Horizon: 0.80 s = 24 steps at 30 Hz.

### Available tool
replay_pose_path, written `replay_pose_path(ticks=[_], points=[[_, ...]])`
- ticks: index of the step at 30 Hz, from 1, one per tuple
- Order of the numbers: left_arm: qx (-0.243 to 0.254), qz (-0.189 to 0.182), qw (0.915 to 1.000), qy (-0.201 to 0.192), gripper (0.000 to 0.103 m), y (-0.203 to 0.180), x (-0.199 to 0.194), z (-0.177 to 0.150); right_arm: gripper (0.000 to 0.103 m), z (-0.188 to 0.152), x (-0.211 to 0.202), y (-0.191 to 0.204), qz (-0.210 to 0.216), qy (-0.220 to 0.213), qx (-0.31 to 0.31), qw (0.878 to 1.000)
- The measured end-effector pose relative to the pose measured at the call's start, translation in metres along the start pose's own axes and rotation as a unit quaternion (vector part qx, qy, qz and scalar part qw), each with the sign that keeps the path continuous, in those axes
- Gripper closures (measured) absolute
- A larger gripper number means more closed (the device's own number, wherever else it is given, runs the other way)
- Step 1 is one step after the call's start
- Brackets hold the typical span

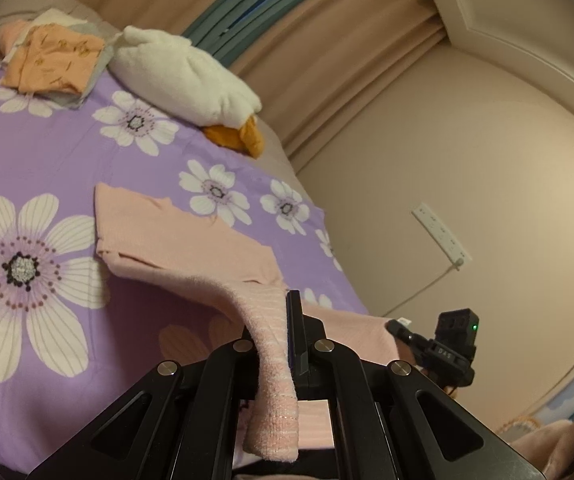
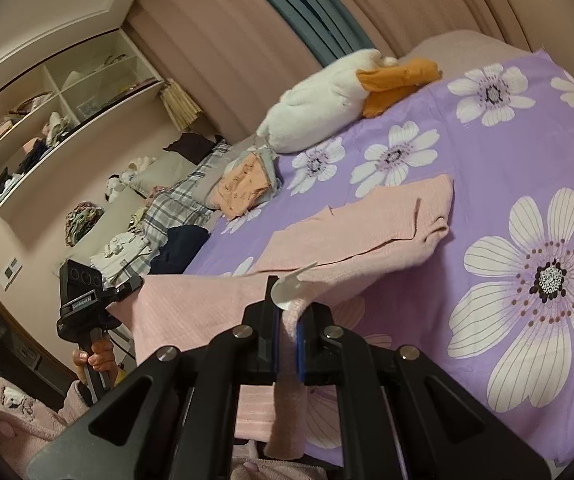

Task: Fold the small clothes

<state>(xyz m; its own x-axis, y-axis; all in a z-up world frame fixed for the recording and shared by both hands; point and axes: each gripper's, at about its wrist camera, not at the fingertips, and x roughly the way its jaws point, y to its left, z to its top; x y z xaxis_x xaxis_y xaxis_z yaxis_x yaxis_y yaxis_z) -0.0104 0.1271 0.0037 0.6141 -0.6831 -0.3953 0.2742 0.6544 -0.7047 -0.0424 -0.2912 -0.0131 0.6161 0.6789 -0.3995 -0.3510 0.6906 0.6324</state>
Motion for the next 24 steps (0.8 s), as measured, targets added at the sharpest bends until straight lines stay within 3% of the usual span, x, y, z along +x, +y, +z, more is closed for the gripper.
replay_pose_path(ticks=[15,24], points=[[-0.062,0.030,0.9976,0.000,0.103,0.063,0.050,0.047,0.093,0.050,0.058,-0.057,-0.047,-0.006,0.063,0.997],[-0.094,0.061,0.9936,0.011,0.103,0.102,0.089,0.074,0.093,0.081,0.112,-0.090,-0.091,0.018,0.078,0.993]])
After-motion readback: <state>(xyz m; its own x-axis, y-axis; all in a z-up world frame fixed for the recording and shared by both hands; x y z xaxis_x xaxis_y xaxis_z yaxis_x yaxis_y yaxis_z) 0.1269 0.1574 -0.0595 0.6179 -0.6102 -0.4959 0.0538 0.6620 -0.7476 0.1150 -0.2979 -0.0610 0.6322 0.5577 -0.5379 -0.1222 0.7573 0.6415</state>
